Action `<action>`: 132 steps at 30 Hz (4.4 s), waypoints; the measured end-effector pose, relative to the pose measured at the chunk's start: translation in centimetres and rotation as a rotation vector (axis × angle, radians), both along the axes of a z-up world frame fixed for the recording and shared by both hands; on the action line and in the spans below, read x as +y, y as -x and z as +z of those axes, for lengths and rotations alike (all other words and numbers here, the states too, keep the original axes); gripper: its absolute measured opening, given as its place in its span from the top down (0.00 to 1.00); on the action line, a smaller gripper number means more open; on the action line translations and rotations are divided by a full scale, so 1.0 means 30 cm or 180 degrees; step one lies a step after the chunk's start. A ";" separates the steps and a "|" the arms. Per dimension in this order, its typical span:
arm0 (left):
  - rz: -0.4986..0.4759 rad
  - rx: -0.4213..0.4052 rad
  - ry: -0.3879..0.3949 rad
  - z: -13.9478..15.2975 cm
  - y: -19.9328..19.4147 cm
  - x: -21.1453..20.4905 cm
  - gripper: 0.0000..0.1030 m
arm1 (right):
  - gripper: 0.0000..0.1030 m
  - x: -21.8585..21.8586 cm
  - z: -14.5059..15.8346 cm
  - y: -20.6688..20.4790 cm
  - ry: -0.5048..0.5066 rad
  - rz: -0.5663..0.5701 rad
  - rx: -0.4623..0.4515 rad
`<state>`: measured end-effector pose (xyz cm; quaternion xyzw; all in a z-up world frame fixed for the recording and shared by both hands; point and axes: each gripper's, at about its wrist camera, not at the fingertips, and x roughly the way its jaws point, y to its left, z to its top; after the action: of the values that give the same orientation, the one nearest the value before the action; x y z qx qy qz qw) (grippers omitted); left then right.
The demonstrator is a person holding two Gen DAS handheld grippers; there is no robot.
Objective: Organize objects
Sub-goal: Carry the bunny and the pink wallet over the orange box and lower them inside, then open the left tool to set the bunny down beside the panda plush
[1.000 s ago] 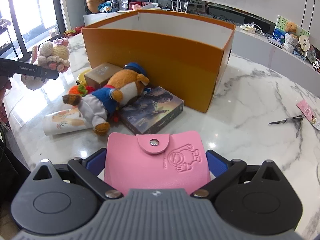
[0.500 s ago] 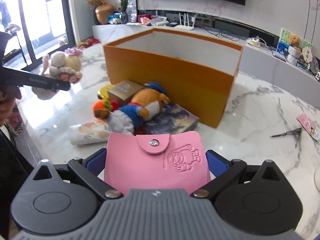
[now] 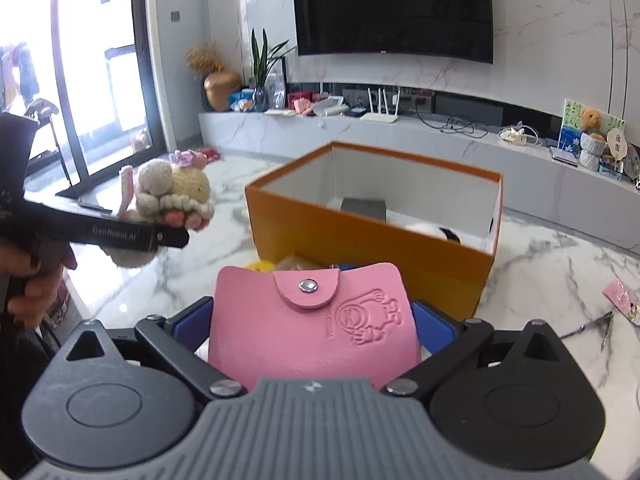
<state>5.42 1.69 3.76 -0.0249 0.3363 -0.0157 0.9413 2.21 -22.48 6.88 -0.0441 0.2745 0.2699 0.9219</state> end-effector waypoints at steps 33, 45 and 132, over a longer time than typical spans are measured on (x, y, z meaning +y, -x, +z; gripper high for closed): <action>-0.0041 0.0156 0.0176 -0.025 -0.565 -0.117 0.46 | 0.02 0.012 0.135 -0.677 -0.0321 -0.0612 -0.0004; 0.0009 0.0316 0.0154 -0.082 -0.660 -0.137 0.46 | 0.02 0.058 0.060 -0.885 -0.0017 -0.0595 0.0371; -0.0077 0.1475 0.0009 -0.202 -0.754 -0.225 0.32 | 0.01 0.185 -0.283 -1.263 0.0780 -0.0969 0.1867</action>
<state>28.05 -5.07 -2.30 -0.0251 0.5437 -0.0214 0.8386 40.09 -16.94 -1.62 -0.0337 0.5613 0.0957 0.8213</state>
